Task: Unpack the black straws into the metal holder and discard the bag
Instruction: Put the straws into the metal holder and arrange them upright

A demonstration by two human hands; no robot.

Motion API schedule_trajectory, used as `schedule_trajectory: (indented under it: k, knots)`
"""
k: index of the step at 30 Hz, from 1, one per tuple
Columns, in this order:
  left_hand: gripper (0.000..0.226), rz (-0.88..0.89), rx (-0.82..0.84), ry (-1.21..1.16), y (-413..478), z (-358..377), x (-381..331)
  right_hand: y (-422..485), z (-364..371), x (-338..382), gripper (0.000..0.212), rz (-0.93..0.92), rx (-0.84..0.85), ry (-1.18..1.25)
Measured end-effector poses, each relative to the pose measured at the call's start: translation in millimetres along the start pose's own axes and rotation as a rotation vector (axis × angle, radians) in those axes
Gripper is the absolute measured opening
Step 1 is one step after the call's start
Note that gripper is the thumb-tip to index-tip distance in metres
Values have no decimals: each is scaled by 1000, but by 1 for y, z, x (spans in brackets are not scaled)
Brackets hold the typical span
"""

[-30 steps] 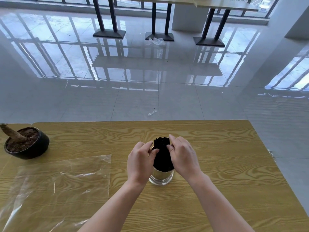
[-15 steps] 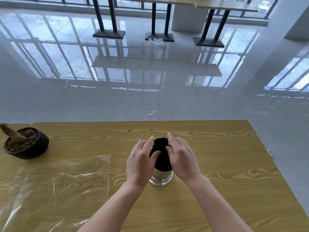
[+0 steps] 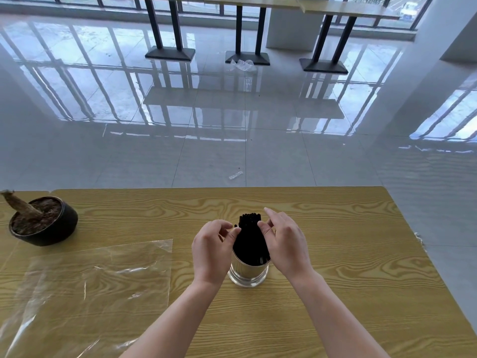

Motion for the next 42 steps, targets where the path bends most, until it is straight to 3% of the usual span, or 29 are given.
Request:
schedule_trajectory:
  k: [8, 23, 31, 42]
  knots:
    - [3, -6, 80, 45, 3, 17, -3, 1, 8, -1, 30, 13, 39, -16]
    - [5, 6, 38, 58, -1, 2, -2, -2, 2, 1, 37, 19, 32, 13]
    - [46, 136, 158, 407, -1, 8, -11, -3, -11, 11, 36, -19, 8, 13]
    - [72, 144, 199, 696, -12, -14, -7, -7, -17, 50, 44, -198, 70, -174]
Point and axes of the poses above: each hand's wrist, its own y-axis towards the middle knuckle, its own z-axis out of the palm, x = y × z, the point moved 10 cm from there along y, towards the middle knuckle, and after that the axes turned 6 degrees about -z, right-handed, at the moved point
